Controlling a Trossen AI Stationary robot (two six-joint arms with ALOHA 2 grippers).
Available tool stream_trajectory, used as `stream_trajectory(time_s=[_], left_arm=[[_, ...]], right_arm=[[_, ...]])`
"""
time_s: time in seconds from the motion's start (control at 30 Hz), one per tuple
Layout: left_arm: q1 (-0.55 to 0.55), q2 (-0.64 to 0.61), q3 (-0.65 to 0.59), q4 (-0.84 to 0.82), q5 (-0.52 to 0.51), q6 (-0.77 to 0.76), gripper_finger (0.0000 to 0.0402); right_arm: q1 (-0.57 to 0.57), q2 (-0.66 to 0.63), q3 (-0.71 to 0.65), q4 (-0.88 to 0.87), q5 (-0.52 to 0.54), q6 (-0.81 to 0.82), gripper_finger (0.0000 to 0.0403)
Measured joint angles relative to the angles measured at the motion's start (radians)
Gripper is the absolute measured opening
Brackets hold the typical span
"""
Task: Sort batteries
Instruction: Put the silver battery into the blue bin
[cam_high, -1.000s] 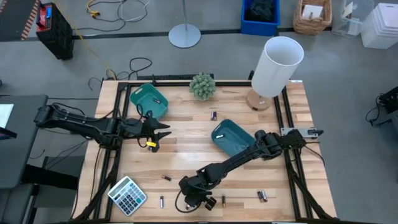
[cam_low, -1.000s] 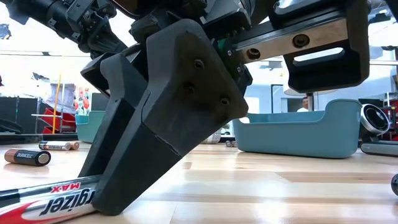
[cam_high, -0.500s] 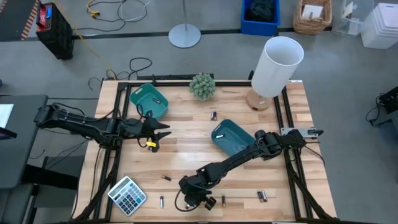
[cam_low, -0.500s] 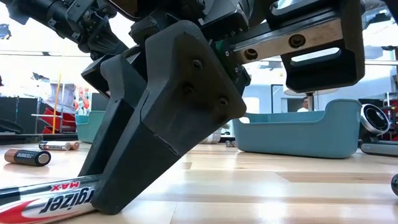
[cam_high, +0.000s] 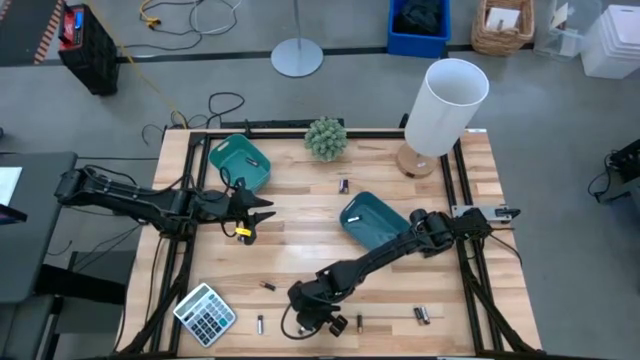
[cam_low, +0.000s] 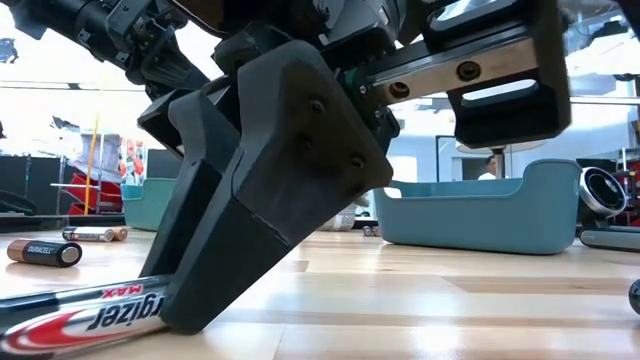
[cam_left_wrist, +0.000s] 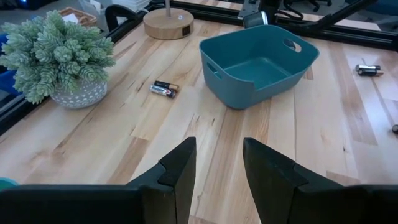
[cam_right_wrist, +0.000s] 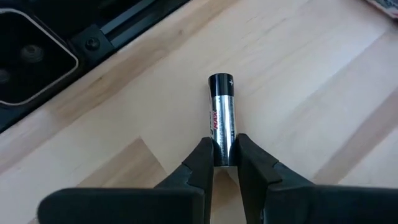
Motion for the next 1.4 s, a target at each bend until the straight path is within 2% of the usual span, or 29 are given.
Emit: stream_trajectory(time_s=[1.2,1.4], left_arm=[[0.0,0.0,0.0,-0.004,0.0,0.001,0.0127],[0.0,0.0,0.0,-0.004,0.0,0.0,0.0127]], right_arm=[[-0.066,-0.005,0.002,-0.018,-0.002,0.045,0.007],[-0.073,-0.046,0.0,-0.059,0.023,0.035,0.007]])
